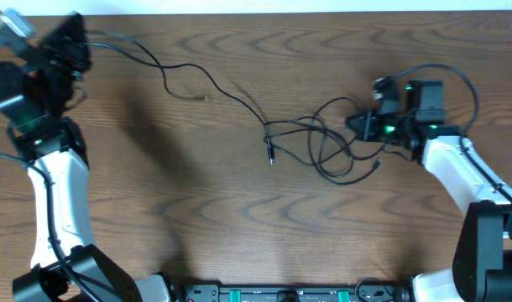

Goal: Untangle cables

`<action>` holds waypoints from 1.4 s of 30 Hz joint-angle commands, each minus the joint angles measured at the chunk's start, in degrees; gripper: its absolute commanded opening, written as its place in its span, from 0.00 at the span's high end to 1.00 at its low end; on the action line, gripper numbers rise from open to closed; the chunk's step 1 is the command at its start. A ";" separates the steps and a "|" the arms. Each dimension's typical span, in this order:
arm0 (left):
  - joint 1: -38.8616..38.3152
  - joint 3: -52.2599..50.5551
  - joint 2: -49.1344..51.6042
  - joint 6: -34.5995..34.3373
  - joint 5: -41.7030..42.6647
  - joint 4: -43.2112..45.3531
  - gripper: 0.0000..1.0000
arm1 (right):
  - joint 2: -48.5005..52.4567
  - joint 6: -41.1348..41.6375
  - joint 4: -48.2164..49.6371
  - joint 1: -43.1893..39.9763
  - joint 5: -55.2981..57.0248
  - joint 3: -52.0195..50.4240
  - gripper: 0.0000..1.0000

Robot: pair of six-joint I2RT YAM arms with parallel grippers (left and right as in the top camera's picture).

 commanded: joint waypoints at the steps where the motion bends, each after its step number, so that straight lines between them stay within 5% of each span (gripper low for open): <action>1: -3.48 0.61 -0.52 14.51 -1.16 -6.45 0.93 | -0.35 -2.67 -0.79 3.98 -2.08 0.52 0.99; 16: -3.67 0.61 -0.52 17.70 -26.21 -3.54 0.93 | -0.35 -10.45 -15.08 7.21 0.09 0.48 0.99; 36: 16.33 0.61 -0.52 12.63 -29.20 -16.81 0.93 | -0.35 -9.77 -15.43 6.73 3.28 0.48 0.99; 42: 16.41 0.61 -0.52 23.58 -30.01 -17.33 0.92 | -0.35 -8.15 -13.86 6.73 3.26 0.48 0.99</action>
